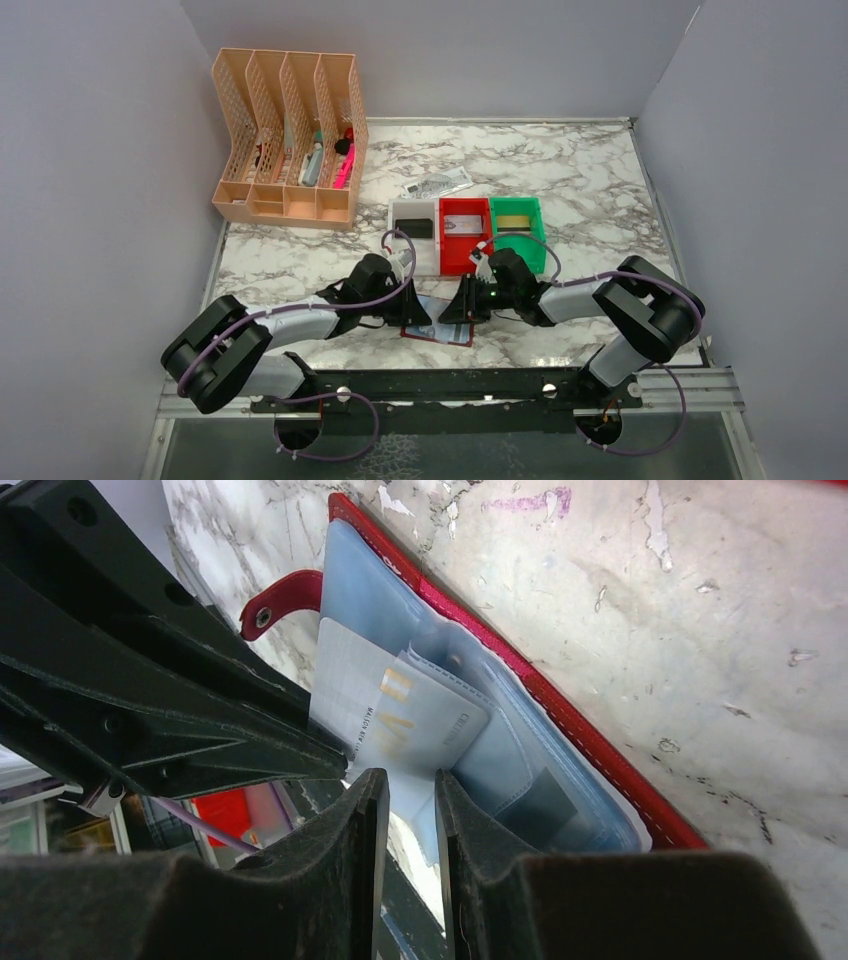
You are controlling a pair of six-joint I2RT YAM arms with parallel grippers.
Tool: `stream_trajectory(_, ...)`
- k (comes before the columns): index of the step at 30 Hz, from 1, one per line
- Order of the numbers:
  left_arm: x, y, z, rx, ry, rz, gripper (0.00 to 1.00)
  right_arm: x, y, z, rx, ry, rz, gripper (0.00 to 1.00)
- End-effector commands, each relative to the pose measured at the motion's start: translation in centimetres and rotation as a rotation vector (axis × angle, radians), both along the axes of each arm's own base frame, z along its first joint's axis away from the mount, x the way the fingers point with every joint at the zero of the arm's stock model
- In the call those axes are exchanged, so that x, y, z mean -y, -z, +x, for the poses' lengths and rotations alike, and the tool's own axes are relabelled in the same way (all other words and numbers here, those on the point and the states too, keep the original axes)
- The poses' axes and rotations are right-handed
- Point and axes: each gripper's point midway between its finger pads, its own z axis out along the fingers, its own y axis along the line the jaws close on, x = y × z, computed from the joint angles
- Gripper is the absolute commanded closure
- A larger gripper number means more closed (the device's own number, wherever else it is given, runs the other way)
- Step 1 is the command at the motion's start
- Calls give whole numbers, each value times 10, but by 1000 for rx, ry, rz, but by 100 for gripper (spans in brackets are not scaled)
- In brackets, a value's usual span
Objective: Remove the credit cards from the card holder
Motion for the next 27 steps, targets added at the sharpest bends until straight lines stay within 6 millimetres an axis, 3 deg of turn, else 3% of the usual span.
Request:
stream_trajectory(1, 2, -6, 3, 20, -5, -27, 85, 20, 31, -10, -55, 35, -119, 70)
stream_trajectory(16, -24, -25, 21, 136, -128, 78, 100, 27, 21, -2, -3, 70, -150, 70)
stream_trajectory(24, -30, -46, 29, 202, -164, 75, 100, 19, -21, 6, 102, 68, -57, 67)
stream_trajectory(27, -30, -52, 30, 218, -174, 61, 100, 24, -37, 11, 154, 101, -49, 60)
